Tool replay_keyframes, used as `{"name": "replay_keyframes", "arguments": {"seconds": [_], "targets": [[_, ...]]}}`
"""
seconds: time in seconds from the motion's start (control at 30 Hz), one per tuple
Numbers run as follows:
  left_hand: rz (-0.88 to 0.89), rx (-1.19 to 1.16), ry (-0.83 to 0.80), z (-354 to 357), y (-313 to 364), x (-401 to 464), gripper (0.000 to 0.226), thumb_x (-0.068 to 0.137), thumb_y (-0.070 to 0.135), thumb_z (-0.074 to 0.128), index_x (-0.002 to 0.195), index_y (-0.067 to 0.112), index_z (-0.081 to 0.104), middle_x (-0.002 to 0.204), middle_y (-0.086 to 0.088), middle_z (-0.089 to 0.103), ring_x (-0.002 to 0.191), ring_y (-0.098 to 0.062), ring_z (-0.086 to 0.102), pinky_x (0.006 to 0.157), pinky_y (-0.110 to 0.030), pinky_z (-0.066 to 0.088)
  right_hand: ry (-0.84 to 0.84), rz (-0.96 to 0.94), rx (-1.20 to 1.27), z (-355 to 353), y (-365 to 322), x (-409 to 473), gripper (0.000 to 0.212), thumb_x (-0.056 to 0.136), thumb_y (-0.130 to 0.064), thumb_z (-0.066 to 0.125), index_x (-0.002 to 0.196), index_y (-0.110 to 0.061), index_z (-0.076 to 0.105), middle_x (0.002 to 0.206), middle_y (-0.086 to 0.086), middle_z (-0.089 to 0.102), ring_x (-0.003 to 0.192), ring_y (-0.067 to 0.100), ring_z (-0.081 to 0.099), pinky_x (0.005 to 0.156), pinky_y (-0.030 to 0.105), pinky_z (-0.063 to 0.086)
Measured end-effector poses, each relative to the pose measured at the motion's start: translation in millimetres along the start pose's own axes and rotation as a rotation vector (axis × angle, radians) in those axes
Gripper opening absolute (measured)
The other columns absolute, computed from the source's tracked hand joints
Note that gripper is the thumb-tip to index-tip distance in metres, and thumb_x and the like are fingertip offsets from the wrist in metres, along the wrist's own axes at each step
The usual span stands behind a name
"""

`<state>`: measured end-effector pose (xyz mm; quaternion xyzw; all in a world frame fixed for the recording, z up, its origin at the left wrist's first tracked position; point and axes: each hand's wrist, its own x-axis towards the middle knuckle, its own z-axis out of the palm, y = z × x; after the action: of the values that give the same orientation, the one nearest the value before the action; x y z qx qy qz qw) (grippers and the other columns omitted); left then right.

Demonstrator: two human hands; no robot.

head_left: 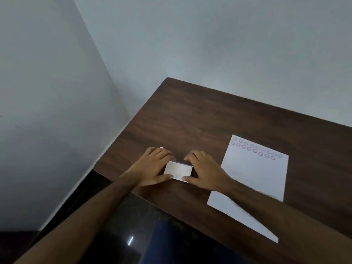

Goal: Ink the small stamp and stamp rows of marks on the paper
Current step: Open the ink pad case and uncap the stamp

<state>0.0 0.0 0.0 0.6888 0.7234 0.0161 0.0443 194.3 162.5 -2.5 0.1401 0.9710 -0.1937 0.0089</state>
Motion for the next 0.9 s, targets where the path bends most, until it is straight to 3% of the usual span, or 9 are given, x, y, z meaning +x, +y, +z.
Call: {"name": "replay_keyframes", "arguments": {"seconds": [0.2,0.3,0.43,0.6,0.77,0.9], "targets": [[0.080,-0.055,0.124,45.0,-9.4,-2.2,0.057,0.090,0.068,0.047,0.133,0.030,0.051,0.136,0.012,0.054,0.130,-0.010,0.045,0.112,-0.038,0.020,0.102,-0.087,0.008,41.1,9.4,-1.0,0.061,0.083,-0.072,0.052,0.124,-0.028,0.051,0.129,-0.008,0.054,0.110,0.009,0.051,0.088,0.018,0.033],[0.103,-0.076,0.227,60.0,-13.7,-0.4,0.053,0.090,0.063,0.051,0.130,0.029,0.054,0.131,0.012,0.056,0.128,-0.009,0.047,0.110,-0.037,0.023,0.178,-0.125,-0.016,54.3,14.0,-2.0,0.058,0.085,-0.066,0.056,0.126,-0.026,0.053,0.131,-0.006,0.054,0.112,0.011,0.050,0.092,0.022,0.041],[0.131,-0.051,0.262,71.3,-18.0,-0.6,0.052,0.092,0.066,0.049,0.131,0.031,0.054,0.132,0.014,0.055,0.126,-0.005,0.045,0.100,-0.029,0.030,0.208,-0.159,-0.028,58.9,16.3,-1.0,0.055,0.086,-0.062,0.059,0.127,-0.026,0.054,0.132,-0.007,0.053,0.115,0.010,0.048,0.095,0.020,0.038],[0.178,-0.073,0.351,72.2,-20.6,-4.1,0.050,0.091,0.064,0.053,0.128,0.031,0.056,0.128,0.015,0.057,0.121,-0.003,0.048,0.093,-0.026,0.034,0.230,-0.202,-0.059,59.2,16.7,-3.9,0.050,0.086,-0.059,0.061,0.123,-0.025,0.056,0.124,-0.005,0.054,0.107,0.011,0.049,0.091,0.027,0.047],[0.172,-0.222,0.366,68.0,-11.9,-13.8,0.056,0.086,0.054,0.066,0.135,0.030,0.051,0.127,0.016,0.059,0.116,-0.002,0.052,0.098,-0.031,0.037,0.230,-0.146,-0.077,57.8,5.5,-17.3,0.047,0.088,-0.054,0.064,0.125,-0.025,0.059,0.124,-0.006,0.057,0.110,0.010,0.051,0.093,0.030,0.048],[0.125,-0.419,0.338,66.3,-8.1,-21.4,0.080,0.079,0.050,0.076,0.146,0.033,0.038,0.121,0.018,0.063,0.113,-0.004,0.058,0.105,-0.042,0.040,0.219,-0.114,-0.072,50.8,-5.5,-25.3,0.041,0.095,-0.046,0.057,0.128,-0.022,0.064,0.123,-0.004,0.067,0.109,0.012,0.060,0.094,0.036,0.051]]}}
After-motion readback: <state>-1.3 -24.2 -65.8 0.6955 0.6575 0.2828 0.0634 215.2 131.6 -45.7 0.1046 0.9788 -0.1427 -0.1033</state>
